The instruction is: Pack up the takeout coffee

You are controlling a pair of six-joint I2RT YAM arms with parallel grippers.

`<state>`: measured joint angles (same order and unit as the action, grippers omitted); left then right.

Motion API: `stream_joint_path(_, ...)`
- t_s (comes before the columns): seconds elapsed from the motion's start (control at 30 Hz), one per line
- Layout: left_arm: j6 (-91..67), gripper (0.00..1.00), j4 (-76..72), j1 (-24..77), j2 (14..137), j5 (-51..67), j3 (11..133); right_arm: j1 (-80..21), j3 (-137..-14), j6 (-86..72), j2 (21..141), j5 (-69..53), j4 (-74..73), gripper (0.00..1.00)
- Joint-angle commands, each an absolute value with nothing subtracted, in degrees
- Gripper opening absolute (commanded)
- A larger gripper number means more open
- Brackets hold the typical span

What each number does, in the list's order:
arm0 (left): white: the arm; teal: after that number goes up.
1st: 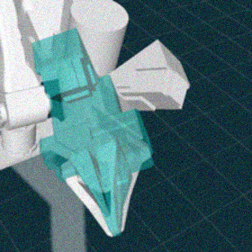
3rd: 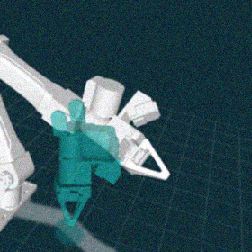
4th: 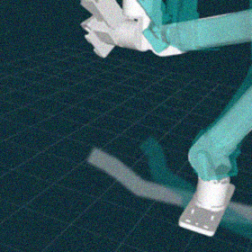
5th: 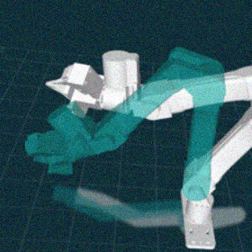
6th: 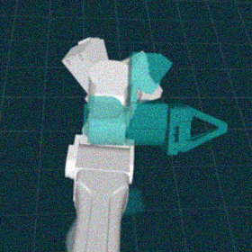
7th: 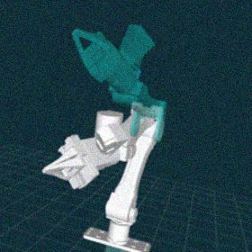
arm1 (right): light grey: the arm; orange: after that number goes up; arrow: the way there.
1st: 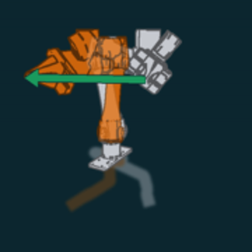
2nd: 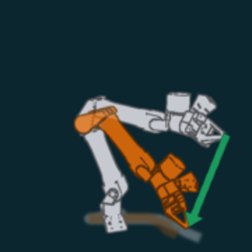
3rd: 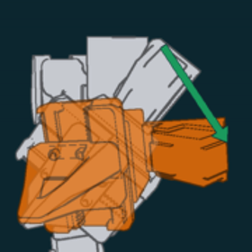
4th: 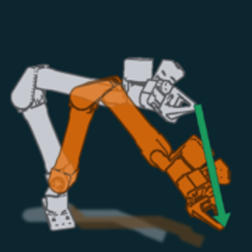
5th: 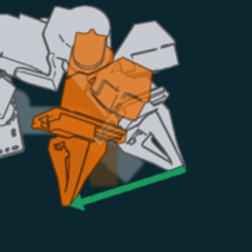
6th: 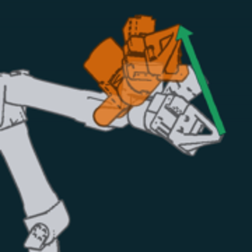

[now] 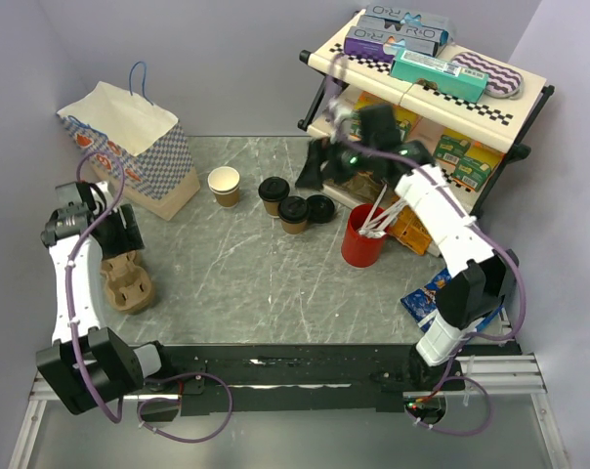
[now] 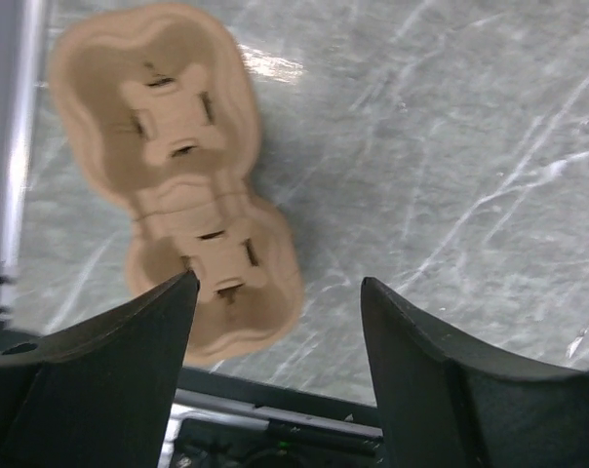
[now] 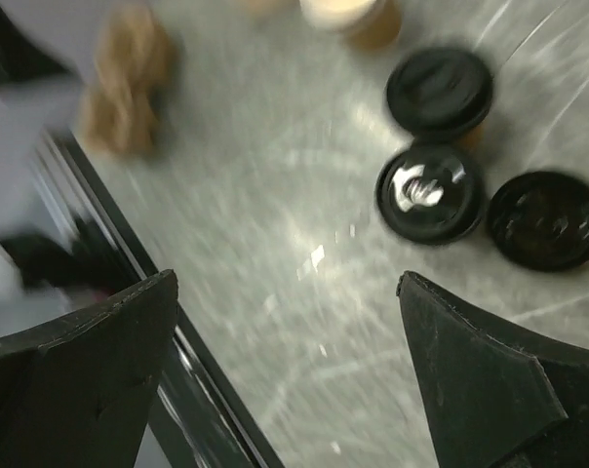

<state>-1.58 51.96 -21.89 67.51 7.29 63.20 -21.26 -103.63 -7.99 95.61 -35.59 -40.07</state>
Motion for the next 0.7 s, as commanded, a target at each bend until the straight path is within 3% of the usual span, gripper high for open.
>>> stream_joint_path(0.0, 1.49, 0.75, 57.74, -22.15, 69.69, 1.68, 69.78, -26.89, -102.74, 7.82, 87.98, -30.06, -43.85, 1.0)
stream_joint_path(0.67, 4.31, 0.66, 64.25, -28.74, 87.09, 3.25, 75.15, -31.11, -100.63, 1.05, 88.94, -32.69, -40.78, 1.0)
